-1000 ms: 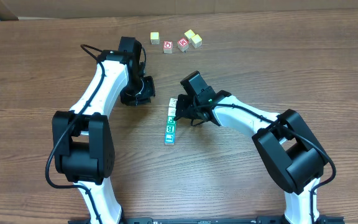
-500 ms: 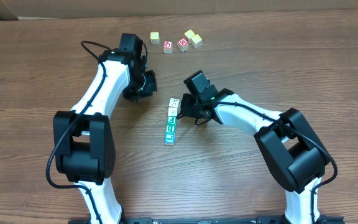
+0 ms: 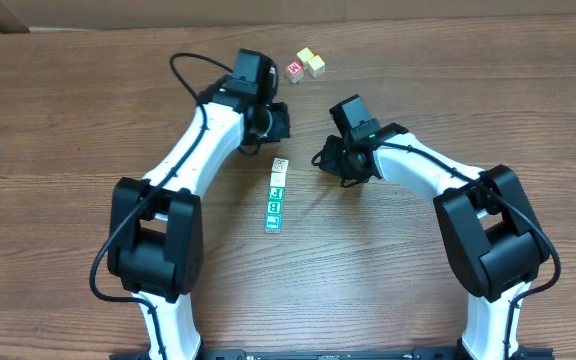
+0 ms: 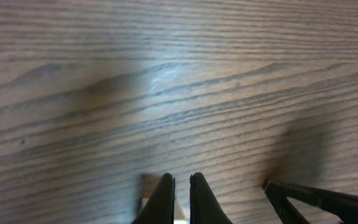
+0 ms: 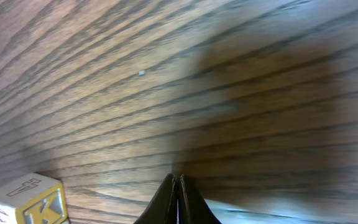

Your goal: Flip 5 blocks

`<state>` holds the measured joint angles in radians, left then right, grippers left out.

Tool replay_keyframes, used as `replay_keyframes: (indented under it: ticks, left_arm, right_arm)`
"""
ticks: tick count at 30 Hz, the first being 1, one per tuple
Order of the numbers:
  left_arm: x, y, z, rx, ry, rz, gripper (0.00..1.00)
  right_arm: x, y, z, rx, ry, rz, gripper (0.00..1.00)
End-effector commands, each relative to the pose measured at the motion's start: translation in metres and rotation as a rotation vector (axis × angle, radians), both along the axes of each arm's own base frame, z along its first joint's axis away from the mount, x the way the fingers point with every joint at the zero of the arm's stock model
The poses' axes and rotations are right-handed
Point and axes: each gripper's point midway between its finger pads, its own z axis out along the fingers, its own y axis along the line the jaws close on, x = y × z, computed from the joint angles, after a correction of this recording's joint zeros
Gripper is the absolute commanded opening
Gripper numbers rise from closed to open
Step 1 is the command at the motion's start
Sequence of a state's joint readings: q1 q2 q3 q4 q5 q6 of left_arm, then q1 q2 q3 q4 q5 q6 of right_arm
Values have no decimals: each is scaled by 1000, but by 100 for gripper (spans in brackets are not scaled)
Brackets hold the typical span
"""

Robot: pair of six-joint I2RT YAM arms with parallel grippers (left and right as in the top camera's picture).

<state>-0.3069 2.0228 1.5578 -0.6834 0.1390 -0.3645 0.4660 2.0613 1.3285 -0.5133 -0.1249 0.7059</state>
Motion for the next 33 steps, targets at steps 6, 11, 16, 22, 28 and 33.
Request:
replay_keyframes:
  ticks: [6, 11, 16, 22, 28, 33]
  left_arm:
    - [1, -7, -11, 81, -31, 1, 4]
    - [0, -4, -29, 103, -8, 5, 4]
    - [-6, -5, -58, 112, 54, -11, 4]
    - [-10, -1, -63, 129, 79, -22, 4]
    - [-17, 4, -63, 138, 116, -19, 4]
    - [-22, 5, -65, 148, 135, -28, 4]
  right_arm:
    - [-3, -19, -12, -61, 24, -27, 6]
    - [-3, -19, -12, -62, 24, -27, 6]
    - [-3, -19, -12, -62, 23, -27, 6]
    - [-3, -19, -12, -62, 23, -27, 6]
    - [-3, -19, -12, -62, 23, -27, 6]
    - [-3, -19, -12, -62, 23, -27, 6]
